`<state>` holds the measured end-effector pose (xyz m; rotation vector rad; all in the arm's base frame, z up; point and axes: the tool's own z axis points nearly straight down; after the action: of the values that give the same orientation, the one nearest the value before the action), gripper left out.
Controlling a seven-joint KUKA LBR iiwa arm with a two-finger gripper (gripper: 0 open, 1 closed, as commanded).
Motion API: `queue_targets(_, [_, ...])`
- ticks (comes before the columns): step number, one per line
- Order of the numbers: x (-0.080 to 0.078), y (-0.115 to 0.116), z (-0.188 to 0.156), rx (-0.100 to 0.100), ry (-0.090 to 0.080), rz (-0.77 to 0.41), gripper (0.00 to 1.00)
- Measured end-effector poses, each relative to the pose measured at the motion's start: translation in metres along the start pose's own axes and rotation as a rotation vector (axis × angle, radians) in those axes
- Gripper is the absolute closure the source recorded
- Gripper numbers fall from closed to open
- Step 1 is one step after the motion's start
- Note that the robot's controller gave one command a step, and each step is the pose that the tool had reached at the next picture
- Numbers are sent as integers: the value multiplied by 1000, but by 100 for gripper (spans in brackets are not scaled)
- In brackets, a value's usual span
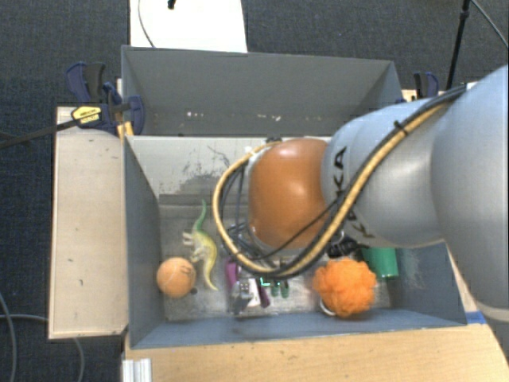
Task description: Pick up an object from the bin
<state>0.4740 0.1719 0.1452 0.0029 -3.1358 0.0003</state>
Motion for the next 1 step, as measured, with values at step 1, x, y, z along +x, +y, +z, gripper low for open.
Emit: queue_targets(1, [-2,-1,-3,-1,-7,4,0])
